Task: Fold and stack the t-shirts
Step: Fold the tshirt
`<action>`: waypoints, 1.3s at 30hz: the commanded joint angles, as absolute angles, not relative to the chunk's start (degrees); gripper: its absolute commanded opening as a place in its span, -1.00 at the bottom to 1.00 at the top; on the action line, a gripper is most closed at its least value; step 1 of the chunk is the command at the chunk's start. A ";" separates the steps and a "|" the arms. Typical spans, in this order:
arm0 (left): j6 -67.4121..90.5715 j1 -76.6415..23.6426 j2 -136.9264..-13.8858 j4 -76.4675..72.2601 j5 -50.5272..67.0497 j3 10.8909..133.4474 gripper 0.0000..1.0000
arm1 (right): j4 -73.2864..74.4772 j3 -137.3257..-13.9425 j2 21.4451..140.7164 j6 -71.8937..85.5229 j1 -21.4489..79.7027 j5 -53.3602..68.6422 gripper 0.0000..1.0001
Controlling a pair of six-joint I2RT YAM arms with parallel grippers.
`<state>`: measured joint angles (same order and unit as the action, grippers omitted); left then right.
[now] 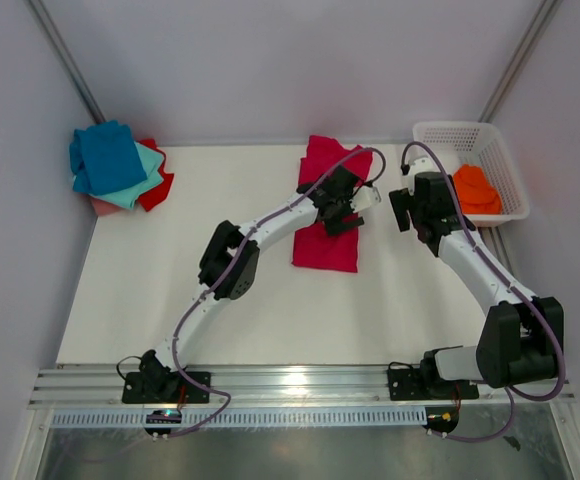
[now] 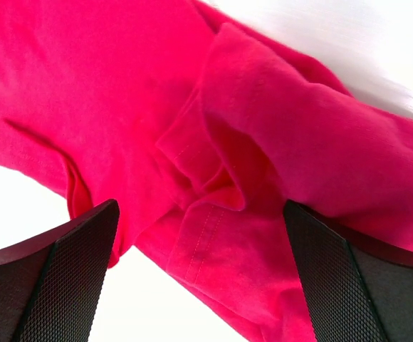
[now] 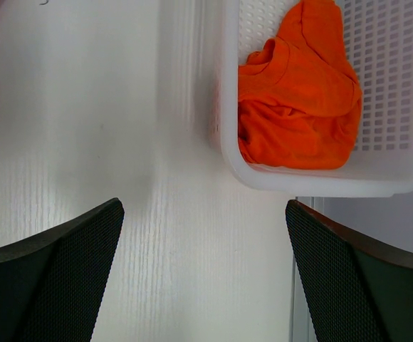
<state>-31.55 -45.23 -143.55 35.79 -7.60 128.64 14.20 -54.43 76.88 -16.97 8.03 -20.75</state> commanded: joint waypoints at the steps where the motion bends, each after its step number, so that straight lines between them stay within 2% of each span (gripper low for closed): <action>1: -28.57 -44.30 -139.84 30.06 -13.53 127.97 0.98 | 14.33 -57.22 76.20 -16.00 8.09 -19.51 0.99; 7: -24.71 -44.12 -137.11 28.03 -22.41 126.83 0.98 | 16.08 -57.83 74.45 -16.26 8.17 -13.72 0.99; 13: -15.66 -42.45 -129.14 33.48 -20.23 125.60 0.98 | 17.84 -60.29 74.88 -16.26 8.35 -2.74 0.99; 19: -12.49 -41.05 -118.15 33.22 -17.33 115.25 0.98 | 19.16 -63.72 79.44 -17.93 9.23 3.41 0.99; 27: -3.60 -35.68 -113.29 38.83 16.74 110.13 0.99 | 23.02 -71.25 87.79 -20.04 9.32 29.14 0.99; 30: -5.70 -35.60 -115.13 42.44 24.67 109.78 0.98 | 24.78 -75.04 92.63 -19.34 9.32 34.69 0.99; 37: -11.24 -33.31 -120.57 51.58 57.08 108.63 0.98 | 27.59 -78.22 99.40 -21.00 10.81 39.53 0.99; 39: -13.70 -32.43 -122.68 56.32 60.45 109.94 0.99 | 30.13 -80.49 101.32 -22.31 11.07 41.56 0.99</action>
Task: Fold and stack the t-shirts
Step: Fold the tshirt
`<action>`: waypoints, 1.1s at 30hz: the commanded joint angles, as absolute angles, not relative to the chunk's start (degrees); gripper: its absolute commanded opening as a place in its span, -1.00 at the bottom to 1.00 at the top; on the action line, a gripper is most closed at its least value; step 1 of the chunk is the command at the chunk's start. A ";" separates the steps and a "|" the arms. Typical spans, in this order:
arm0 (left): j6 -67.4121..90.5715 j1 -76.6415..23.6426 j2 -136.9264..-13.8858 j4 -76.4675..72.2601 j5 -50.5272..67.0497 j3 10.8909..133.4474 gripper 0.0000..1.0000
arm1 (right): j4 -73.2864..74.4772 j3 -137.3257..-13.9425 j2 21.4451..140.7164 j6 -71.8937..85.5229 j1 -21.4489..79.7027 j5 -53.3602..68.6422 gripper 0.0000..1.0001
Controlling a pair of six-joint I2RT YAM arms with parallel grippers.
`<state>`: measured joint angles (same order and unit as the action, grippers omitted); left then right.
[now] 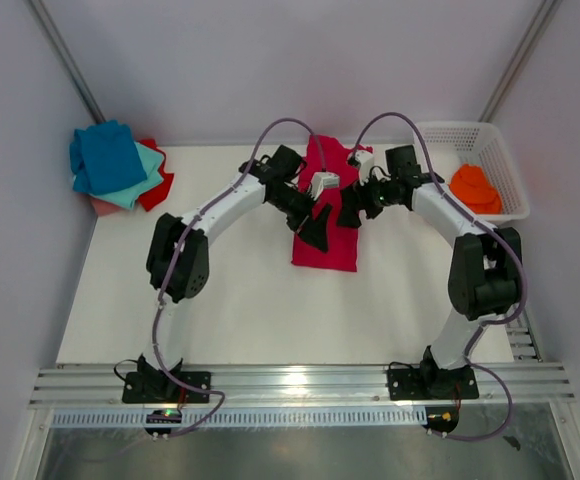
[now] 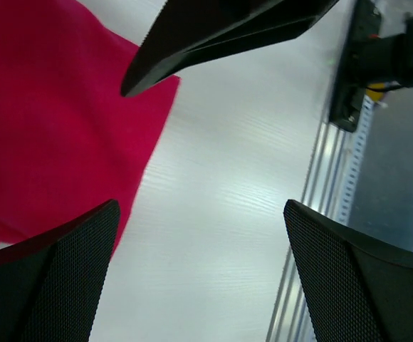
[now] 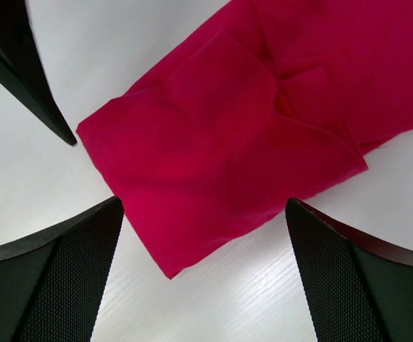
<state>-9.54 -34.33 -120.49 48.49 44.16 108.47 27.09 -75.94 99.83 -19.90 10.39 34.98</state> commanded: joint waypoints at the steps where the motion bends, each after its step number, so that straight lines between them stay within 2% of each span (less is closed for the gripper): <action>1: -17.10 -32.34 -125.04 58.77 62.64 112.13 0.98 | 31.80 -81.55 102.21 -22.93 11.25 44.01 0.99; 7: -29.78 -32.34 -131.30 74.78 67.41 117.51 0.99 | 38.76 -87.27 108.18 -23.38 11.42 48.78 0.99; 21: -34.98 -32.26 -132.27 77.16 67.24 113.91 0.98 | 44.47 -88.33 115.65 -26.37 11.43 48.51 0.99; 27: -38.40 -32.25 -131.40 82.08 66.71 116.36 0.98 | 47.54 -87.89 120.83 -27.95 11.16 53.52 0.99; 33: -39.55 -32.26 -125.95 83.41 66.01 116.98 0.98 | 52.81 -90.26 126.99 -28.56 9.58 64.94 0.99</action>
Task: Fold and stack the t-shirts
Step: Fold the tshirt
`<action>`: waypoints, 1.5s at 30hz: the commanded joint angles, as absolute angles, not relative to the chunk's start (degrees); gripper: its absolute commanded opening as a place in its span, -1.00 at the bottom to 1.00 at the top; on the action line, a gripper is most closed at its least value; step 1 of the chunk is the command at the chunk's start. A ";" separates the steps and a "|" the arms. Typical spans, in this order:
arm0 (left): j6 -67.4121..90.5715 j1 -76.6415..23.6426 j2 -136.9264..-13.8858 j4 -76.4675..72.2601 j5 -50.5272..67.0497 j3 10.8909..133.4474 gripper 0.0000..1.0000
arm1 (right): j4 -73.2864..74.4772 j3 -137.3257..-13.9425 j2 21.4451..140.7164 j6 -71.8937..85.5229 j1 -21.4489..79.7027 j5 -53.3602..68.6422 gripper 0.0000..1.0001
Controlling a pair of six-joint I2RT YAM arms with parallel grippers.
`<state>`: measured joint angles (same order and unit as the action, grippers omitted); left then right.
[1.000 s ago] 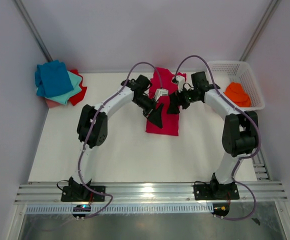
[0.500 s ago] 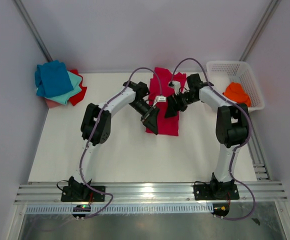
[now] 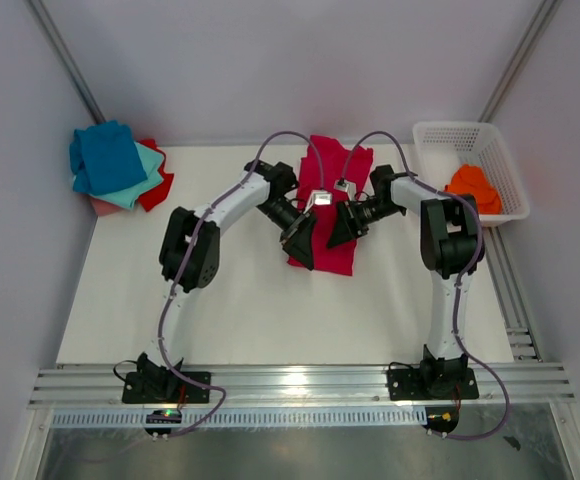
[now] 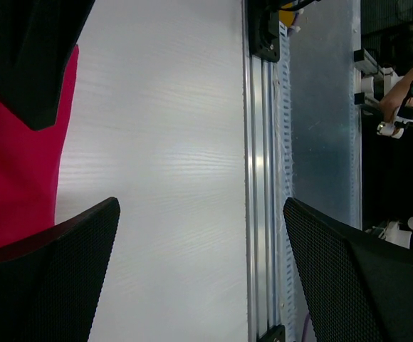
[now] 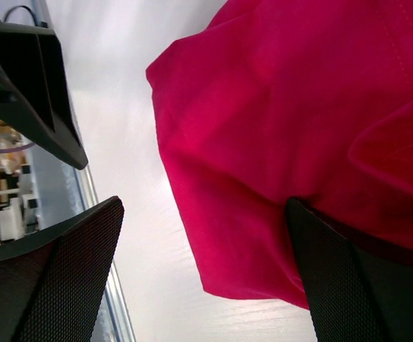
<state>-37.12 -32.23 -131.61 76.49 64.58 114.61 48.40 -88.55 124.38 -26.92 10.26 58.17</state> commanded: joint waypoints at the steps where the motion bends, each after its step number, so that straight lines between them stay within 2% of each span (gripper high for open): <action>1: -39.38 -32.26 -124.56 83.23 65.92 116.72 0.98 | 53.17 -90.61 128.13 -29.00 9.41 65.91 0.99; 6: -36.22 -32.26 -120.86 77.80 63.64 113.65 0.98 | 55.45 -91.93 126.13 -34.18 9.05 62.42 0.99; 11: -30.34 -32.26 -117.34 69.97 59.42 108.90 0.98 | 58.35 -92.20 113.94 -41.46 9.14 55.29 0.99; 14: -25.25 -32.26 -116.29 63.65 53.81 107.41 0.98 | 65.18 -94.13 108.31 -47.60 9.23 52.21 0.99; 17: -20.84 -32.26 -114.70 53.55 42.66 104.25 0.98 | 67.23 -94.57 102.86 -50.18 9.23 50.02 0.99; 18: -18.83 -32.60 -113.13 50.74 34.62 101.28 0.99 | 66.19 -93.96 101.35 -50.01 9.23 48.62 0.99; 20: -18.11 -33.83 -111.37 42.74 26.32 97.84 0.99 | 61.55 -89.49 97.75 -46.60 9.23 45.63 0.99; 22: -18.19 -34.98 -108.90 38.25 17.53 93.09 0.98 | 50.14 -81.27 91.69 -38.96 9.14 38.29 0.99; 24: -19.16 -36.20 -107.93 35.16 15.21 90.89 0.98 | 36.39 -75.35 85.73 -30.82 9.14 31.41 0.99; 26: -19.69 -37.08 -107.67 34.89 14.07 89.39 0.98 | 25.47 -67.96 83.07 -26.04 9.23 19.11 0.99; 28: -20.65 -37.88 -107.75 34.63 11.18 88.25 0.98 | 20.85 -64.18 81.30 -22.16 9.23 8.16 0.99; 32: -23.80 -42.17 -106.53 30.33 4.07 84.13 0.98 | 14.95 -62.31 82.87 -18.46 9.14 -6.12 0.99; 36: -27.15 -46.93 -106.52 27.25 -1.56 81.74 0.98 | 14.68 -62.93 84.90 -17.14 9.14 -7.56 0.99; 45: -31.37 -52.91 -107.40 22.59 -5.89 78.13 0.98 | 13.09 -62.75 86.65 -17.49 9.14 -9.41 0.99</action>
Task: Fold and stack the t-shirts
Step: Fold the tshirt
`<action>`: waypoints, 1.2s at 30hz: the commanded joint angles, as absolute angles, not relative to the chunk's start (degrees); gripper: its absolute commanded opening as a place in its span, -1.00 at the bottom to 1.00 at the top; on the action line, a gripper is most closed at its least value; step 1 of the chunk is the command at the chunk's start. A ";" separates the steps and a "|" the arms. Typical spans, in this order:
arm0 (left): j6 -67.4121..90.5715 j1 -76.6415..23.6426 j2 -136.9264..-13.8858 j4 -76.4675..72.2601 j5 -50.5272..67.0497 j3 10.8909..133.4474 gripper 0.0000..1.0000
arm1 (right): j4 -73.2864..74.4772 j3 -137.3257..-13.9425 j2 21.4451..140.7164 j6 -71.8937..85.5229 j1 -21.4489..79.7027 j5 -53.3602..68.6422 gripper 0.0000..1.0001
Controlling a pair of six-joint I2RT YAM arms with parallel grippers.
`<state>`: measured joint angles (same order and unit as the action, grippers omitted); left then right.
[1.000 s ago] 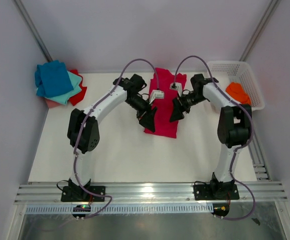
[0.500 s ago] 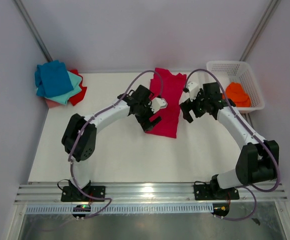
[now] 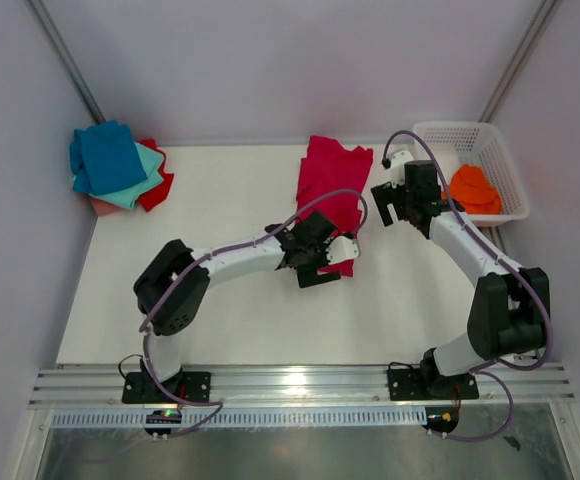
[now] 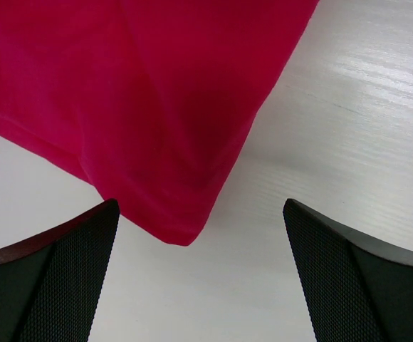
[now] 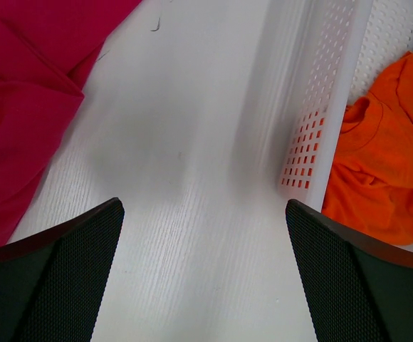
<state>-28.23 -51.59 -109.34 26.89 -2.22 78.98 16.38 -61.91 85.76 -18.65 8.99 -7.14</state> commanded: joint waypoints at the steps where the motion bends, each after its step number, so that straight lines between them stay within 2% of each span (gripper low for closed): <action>1: -31.20 -53.08 -107.58 22.67 -5.11 78.40 0.98 | 13.01 -62.58 86.83 -17.40 9.14 -9.58 0.99; 32: -29.62 -53.09 -120.14 26.63 3.78 87.54 0.98 | 15.12 -63.02 86.04 -17.58 9.14 -6.94 0.99; 35: -29.44 -53.09 -121.29 28.21 4.92 89.47 0.76 | 15.21 -63.10 85.87 -17.75 9.14 -6.68 0.99; 36: -29.44 -53.09 -121.64 29.43 5.01 90.08 0.48 | 15.12 -63.19 85.87 -17.67 9.05 -6.77 0.99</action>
<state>-29.74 -53.12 -119.83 27.16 2.22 87.59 15.92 -61.91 87.50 -18.04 8.99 -7.33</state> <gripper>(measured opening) 0.827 0.994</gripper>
